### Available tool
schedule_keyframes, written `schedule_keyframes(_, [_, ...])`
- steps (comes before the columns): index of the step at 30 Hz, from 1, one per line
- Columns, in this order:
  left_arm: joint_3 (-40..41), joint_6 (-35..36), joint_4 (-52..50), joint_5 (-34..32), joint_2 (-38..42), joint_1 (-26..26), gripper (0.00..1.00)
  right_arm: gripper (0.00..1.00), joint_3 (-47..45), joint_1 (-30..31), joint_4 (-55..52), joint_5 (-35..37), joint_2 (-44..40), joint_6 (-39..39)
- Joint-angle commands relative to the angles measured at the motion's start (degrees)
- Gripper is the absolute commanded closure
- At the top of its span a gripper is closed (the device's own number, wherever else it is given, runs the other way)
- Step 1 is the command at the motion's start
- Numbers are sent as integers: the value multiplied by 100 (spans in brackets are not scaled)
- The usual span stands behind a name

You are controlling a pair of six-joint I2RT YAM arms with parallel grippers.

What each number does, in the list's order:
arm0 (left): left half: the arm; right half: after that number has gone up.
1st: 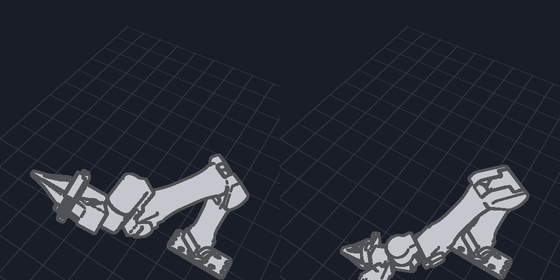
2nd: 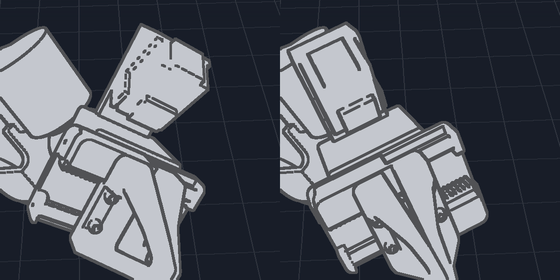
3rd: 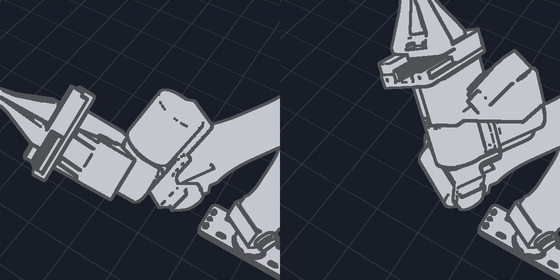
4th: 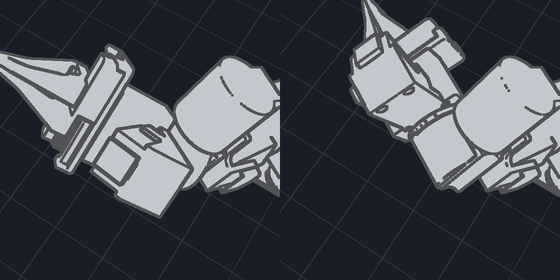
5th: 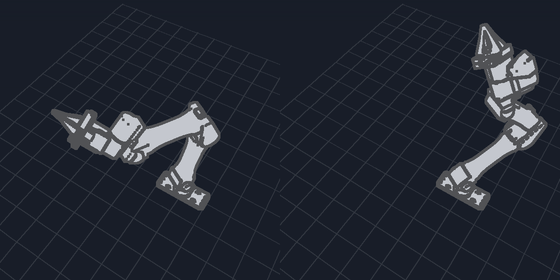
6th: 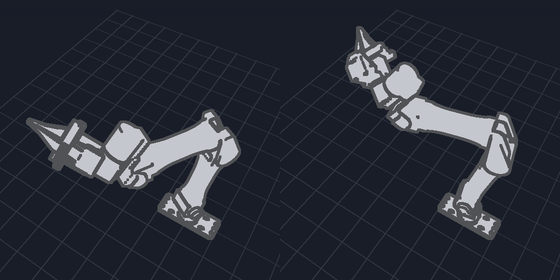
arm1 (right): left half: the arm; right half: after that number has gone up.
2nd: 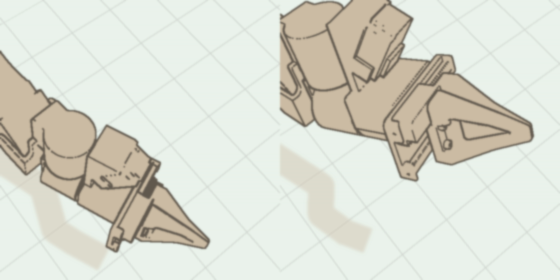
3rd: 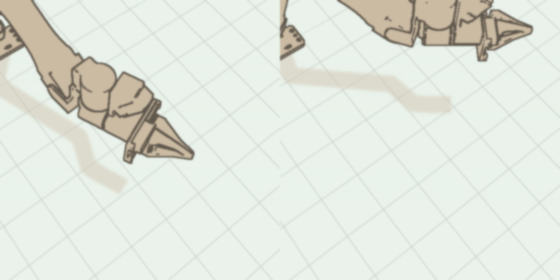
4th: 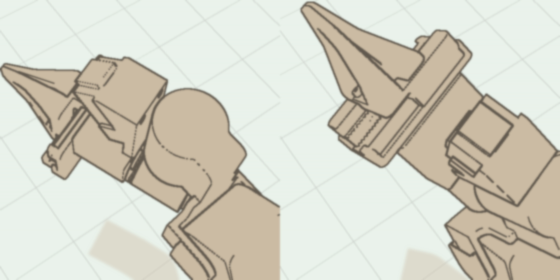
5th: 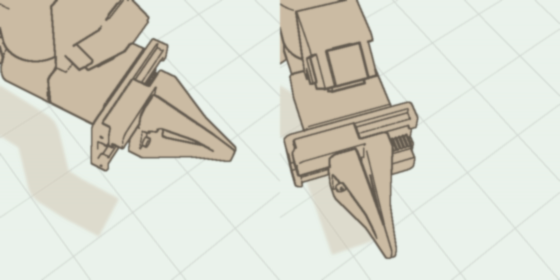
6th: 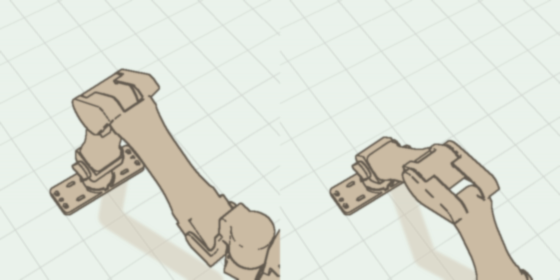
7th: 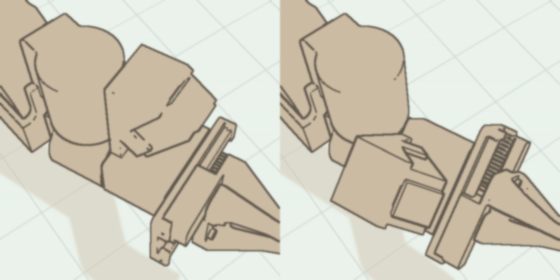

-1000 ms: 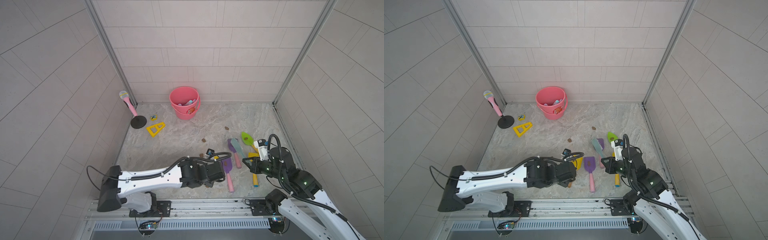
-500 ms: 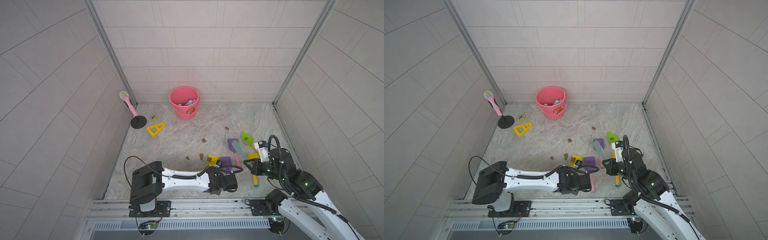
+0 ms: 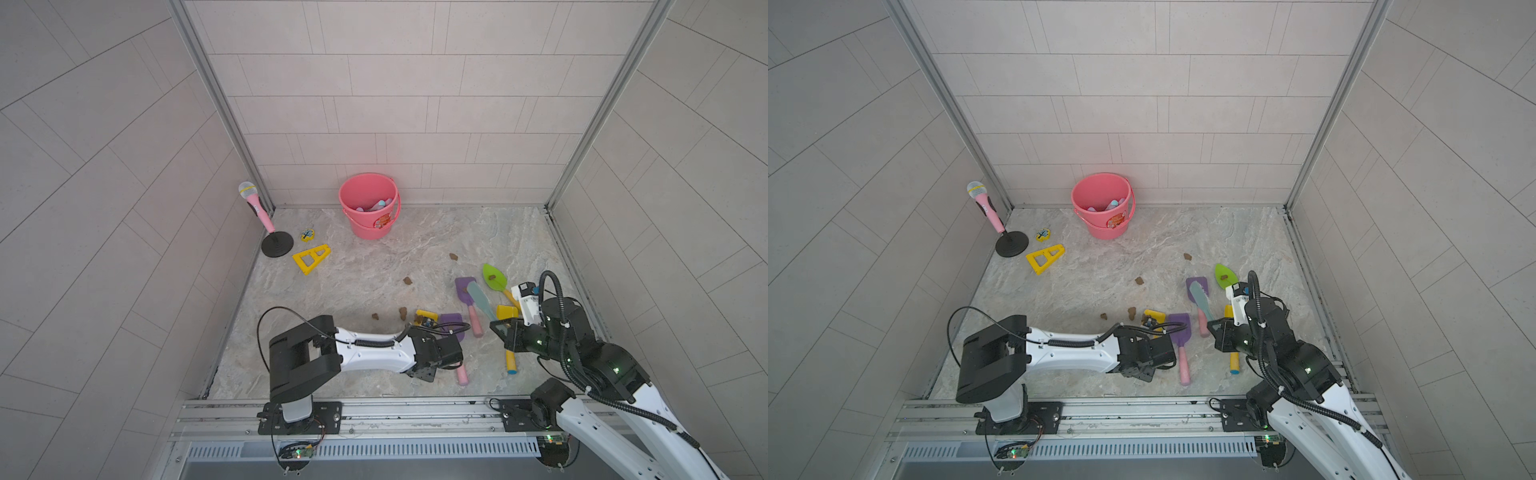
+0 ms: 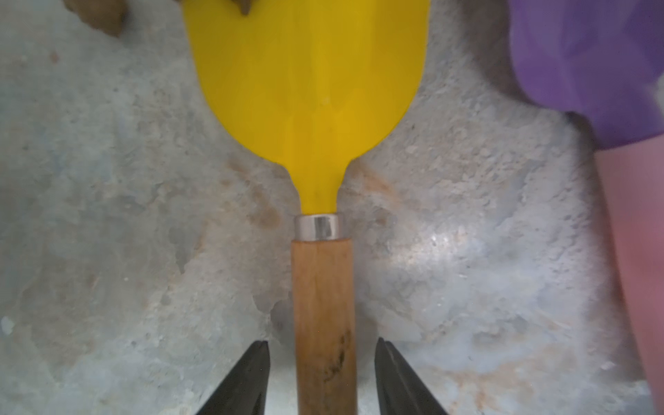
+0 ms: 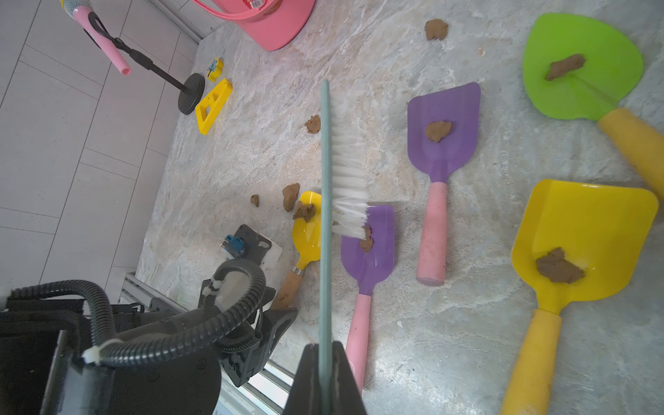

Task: Brush the soil off the hand trowel and place it into the bucket
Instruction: Pick up the hand trowel from the center of the board, then brush off the soil from the hand trowel.

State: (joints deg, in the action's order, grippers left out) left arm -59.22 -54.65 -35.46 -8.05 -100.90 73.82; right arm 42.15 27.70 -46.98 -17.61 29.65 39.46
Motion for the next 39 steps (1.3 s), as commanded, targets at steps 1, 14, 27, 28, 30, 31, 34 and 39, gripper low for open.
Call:
schedule_keyframes(1, [138, 60, 161, 128, -21, -64, 53, 100, 144, -1, -24, 177, 57, -2])
schedule_keyframes(14, [299, 613, -132, 408, 312, -184, 83, 100, 52, -1, 400, 382, 316, 448])
schedule_keyframes(27, [-505, 2126, -2540, 979, 1919, -1150, 100, 100, -339, -1, 2144, -974, 1009, 448])
schedule_keyframes(28, [-639, 2310, -2727, 1037, 1989, -1302, 100, 100, -377, -1, 2355, -1285, 1131, 456])
schedule_keyframes(30, [-883, 2585, -3017, 1144, 2072, -1602, 100, 100, -450, -2, 2754, -1853, 1404, 541])
schedule_keyframes(31, [-1006, 2709, -3164, 1157, 2084, -1754, 100, 100, -483, 4, 2957, -2129, 1557, 615])
schedule_keyframes(34, [-1255, 2998, -3432, 1056, 2067, -2038, 100, 100, -541, 0, 3516, -2774, 1931, 835])
schedule_keyframes(39, [-1426, 3203, -3649, 674, 1855, -2118, 100, 100, -487, -2, 4086, -3552, 2486, 938])
